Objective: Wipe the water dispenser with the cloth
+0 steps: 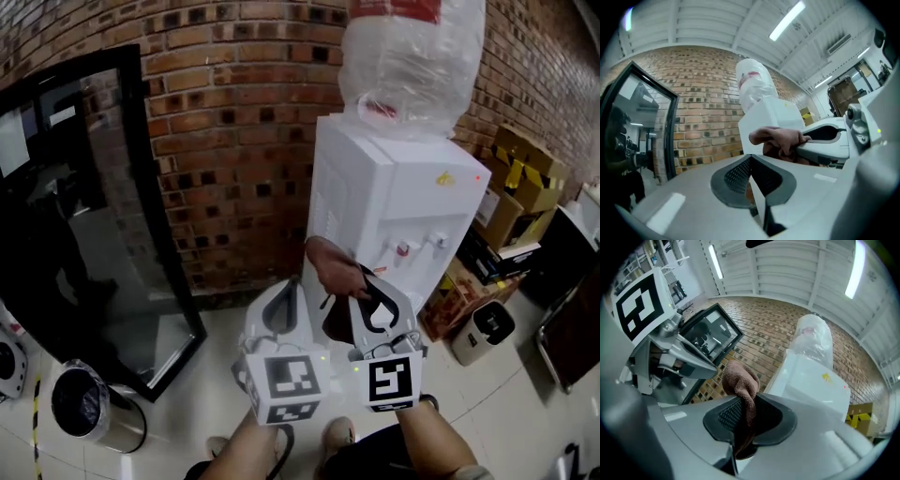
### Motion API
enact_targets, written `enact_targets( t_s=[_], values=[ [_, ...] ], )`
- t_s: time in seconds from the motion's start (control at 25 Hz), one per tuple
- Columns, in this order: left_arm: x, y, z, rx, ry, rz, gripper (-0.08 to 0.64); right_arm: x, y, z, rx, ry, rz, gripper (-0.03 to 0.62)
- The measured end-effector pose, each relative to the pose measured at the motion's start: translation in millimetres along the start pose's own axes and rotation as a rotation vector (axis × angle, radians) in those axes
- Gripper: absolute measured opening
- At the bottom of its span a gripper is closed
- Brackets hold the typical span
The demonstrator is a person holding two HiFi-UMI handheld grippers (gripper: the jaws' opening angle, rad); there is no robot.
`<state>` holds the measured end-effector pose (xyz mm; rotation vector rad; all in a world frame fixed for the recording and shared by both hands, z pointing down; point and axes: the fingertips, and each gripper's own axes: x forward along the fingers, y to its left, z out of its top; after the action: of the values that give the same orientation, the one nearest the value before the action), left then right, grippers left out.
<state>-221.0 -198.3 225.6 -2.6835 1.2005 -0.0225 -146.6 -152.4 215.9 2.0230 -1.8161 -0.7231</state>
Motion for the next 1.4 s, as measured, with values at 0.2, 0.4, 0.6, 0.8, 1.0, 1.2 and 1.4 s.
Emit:
enact_targets(
  t_s=[0.2,0.4,0.6,0.8,1.0,1.2,1.4],
  values=[
    [-12.1,1.7,52.6,-0.041,-0.108,-0.005,0.000,-5.9,-38.3,64.6,-0.018,-0.021,-0.053,0.066],
    [-22.0,1.7,71.4,-0.075,-0.154,-0.017,0.000,-6.4,-77.1,119.8,-0.136,-0.060,-0.139,0.066],
    [-6.6,-13.7,55.5,-0.032,-0.089,-0.050,0.000,17.8,-98.1,138.6,-0.228,-0.091,-0.154,0.064],
    [11.9,-13.0,48.6,-0.050,-0.065,-0.020,0.000,61.1,-118.0,137.6,-0.298,-0.085,-0.134,0.064],
    [26.2,-14.7,54.0,-0.125,-0.094,0.032,0.000,87.4,-138.6,117.6,-0.319,-0.023,-0.092,0.064],
    [44.8,-31.6,55.9,-0.174,-0.107,0.056,0.000,86.1,-158.7,108.8,-0.363,0.003,-0.079,0.064],
    [53.3,-79.6,78.1,-0.194,-0.133,0.018,0.000,81.8,-221.3,76.8,-0.219,0.084,-0.090,0.064]
  ],
)
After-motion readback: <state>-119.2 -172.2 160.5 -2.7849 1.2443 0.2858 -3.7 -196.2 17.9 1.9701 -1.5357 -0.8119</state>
